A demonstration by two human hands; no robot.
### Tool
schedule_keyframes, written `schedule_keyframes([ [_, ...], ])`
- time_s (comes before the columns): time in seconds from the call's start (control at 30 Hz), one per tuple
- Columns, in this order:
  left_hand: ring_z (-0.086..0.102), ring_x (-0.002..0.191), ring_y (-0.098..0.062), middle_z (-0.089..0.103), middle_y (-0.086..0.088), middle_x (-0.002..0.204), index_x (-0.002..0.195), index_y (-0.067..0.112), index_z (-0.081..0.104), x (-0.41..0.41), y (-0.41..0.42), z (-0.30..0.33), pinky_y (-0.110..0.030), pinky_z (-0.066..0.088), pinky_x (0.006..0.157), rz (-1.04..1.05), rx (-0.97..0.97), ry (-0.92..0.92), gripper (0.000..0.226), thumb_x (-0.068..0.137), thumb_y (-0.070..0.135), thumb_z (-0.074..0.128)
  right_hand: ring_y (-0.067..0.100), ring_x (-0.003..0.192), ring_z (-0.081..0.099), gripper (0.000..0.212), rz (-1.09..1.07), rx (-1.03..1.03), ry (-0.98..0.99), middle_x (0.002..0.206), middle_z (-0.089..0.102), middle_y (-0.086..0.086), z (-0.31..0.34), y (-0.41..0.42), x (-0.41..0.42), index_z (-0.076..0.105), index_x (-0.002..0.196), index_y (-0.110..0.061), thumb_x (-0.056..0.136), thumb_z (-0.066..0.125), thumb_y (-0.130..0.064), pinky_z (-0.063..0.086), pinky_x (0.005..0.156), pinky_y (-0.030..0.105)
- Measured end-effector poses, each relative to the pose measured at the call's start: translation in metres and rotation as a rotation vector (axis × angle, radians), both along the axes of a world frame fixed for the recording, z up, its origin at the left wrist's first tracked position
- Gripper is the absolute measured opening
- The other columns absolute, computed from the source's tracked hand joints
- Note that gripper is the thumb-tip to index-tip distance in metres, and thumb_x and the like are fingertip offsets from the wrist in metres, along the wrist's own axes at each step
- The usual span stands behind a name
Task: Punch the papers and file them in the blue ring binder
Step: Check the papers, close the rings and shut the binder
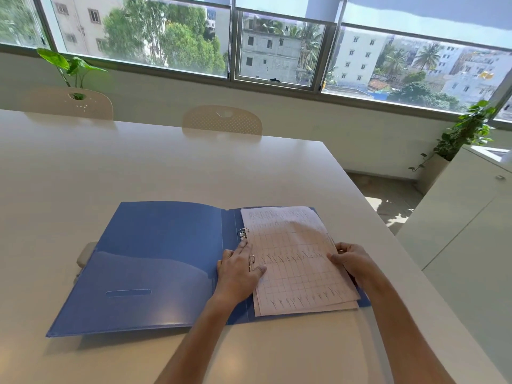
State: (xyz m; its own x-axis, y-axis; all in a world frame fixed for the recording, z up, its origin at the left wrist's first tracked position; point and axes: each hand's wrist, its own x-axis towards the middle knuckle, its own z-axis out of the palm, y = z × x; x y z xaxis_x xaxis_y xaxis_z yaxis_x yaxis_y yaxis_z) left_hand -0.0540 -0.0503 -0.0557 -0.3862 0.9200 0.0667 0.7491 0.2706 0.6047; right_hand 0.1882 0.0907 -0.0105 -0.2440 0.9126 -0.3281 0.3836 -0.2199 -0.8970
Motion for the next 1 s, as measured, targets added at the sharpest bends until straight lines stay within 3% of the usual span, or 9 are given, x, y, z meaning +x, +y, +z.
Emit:
schedule_keyframes([
  [0.17, 0.029, 0.131, -0.021, 0.02, 0.007, 0.159, 0.147, 0.023, 0.033, -0.001, 0.0, 0.001, -0.039, 0.025, 0.105, -0.018, -0.01, 0.019, 0.065, 0.09, 0.046, 0.055, 0.031, 0.078, 0.074, 0.026, 0.031, -0.03, 0.111, 0.089, 0.076, 0.015, 0.002, -0.007, 0.004, 0.067, 0.1, -0.002, 0.079, 0.077, -0.015, 0.058, 0.058, 0.032],
  [0.4, 0.029, 0.131, -0.02, 0.023, 0.008, 0.158, 0.146, 0.024, 0.034, -0.003, -0.002, 0.002, -0.038, 0.025, 0.105, -0.04, -0.005, -0.016, 0.064, 0.089, 0.041, 0.058, 0.028, 0.074, 0.074, 0.016, -0.061, 0.108, 0.043, 0.089, 0.074, 0.015, -0.006, -0.016, -0.004, 0.068, 0.095, -0.005, 0.08, 0.073, -0.003, 0.061, 0.066, 0.039],
  [0.57, 0.033, 0.131, -0.022, 0.031, 0.005, 0.155, 0.141, 0.02, 0.044, -0.005, -0.006, 0.007, -0.041, 0.025, 0.109, -0.039, 0.049, -0.11, 0.054, 0.09, 0.023, 0.06, 0.026, 0.077, 0.073, 0.011, -0.029, 0.185, -0.078, 0.09, 0.073, 0.01, -0.003, -0.013, -0.009, 0.067, 0.091, -0.011, 0.083, 0.069, -0.004, 0.061, 0.073, 0.042],
  [0.73, 0.036, 0.134, -0.024, 0.037, 0.002, 0.152, 0.136, 0.011, 0.051, -0.009, -0.011, 0.014, -0.044, 0.028, 0.114, -0.081, 0.086, -0.194, 0.047, 0.09, 0.01, 0.06, 0.012, 0.076, 0.068, 0.017, 0.04, 0.297, -0.28, 0.087, 0.07, -0.004, 0.0, -0.013, -0.013, 0.065, 0.094, -0.023, 0.082, 0.07, -0.013, 0.054, 0.064, 0.025],
  [0.8, 0.037, 0.136, -0.022, 0.04, 0.002, 0.15, 0.134, 0.009, 0.053, -0.014, -0.013, 0.015, -0.032, 0.029, 0.114, -0.13, 0.094, -0.248, 0.049, 0.086, 0.003, 0.061, 0.009, 0.076, 0.066, 0.017, 0.077, 0.327, -0.32, 0.085, 0.068, -0.01, 0.001, -0.018, -0.01, 0.063, 0.093, -0.027, 0.081, 0.072, -0.021, 0.051, 0.064, 0.023],
  [0.93, 0.041, 0.123, -0.006, 0.042, 0.014, 0.139, 0.133, 0.008, 0.054, -0.024, -0.015, 0.017, 0.006, 0.031, 0.085, -0.199, 0.06, -0.347, 0.058, 0.078, -0.007, 0.065, 0.006, 0.08, 0.065, 0.019, 0.137, 0.343, -0.337, 0.087, 0.069, -0.012, 0.002, -0.03, 0.001, 0.064, 0.096, -0.026, 0.081, 0.075, -0.031, 0.046, 0.062, 0.021],
  [1.0, 0.039, 0.118, -0.002, 0.04, 0.017, 0.133, 0.132, 0.007, 0.054, -0.024, -0.015, 0.018, 0.011, 0.029, 0.074, -0.21, 0.074, -0.359, 0.061, 0.075, -0.003, 0.071, 0.002, 0.08, 0.062, 0.02, 0.17, 0.351, -0.355, 0.086, 0.066, -0.015, 0.002, -0.034, 0.007, 0.063, 0.096, -0.026, 0.081, 0.074, -0.033, 0.043, 0.06, 0.018],
])
